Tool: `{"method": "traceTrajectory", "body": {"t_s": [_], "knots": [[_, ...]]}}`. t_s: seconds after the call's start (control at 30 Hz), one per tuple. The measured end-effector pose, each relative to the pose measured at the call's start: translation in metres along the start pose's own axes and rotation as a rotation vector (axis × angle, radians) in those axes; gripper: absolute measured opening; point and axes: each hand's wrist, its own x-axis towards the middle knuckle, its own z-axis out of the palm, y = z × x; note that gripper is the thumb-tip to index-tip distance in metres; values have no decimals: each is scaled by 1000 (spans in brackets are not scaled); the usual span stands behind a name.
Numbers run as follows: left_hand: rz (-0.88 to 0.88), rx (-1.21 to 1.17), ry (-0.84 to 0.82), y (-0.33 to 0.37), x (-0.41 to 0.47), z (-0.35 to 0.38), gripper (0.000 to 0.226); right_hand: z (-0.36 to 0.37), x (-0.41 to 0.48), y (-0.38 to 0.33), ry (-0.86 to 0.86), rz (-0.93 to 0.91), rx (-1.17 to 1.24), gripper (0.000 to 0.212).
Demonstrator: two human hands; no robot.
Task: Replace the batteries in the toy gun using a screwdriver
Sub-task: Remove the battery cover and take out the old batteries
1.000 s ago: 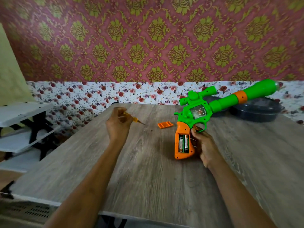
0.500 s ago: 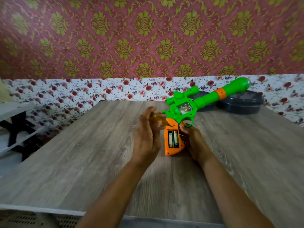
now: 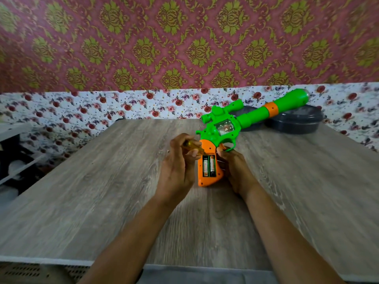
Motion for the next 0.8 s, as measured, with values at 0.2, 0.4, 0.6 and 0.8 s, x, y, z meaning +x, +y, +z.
{"method": "traceTrajectory", "body": {"t_s": [0.2, 0.4, 0.6, 0.8], "knots": [[7, -9, -61, 1, -4, 2, 20, 0, 1, 0, 17, 20, 51, 13], [186, 184, -158, 10, -2, 4, 30, -1, -1, -1, 7, 15, 59, 21], [441, 300, -272, 12, -6, 15, 40, -4, -15, -5, -31, -131, -29, 15], [478, 329, -356, 11, -8, 16, 34, -7, -12, -8, -27, -51, -12, 19]]}}
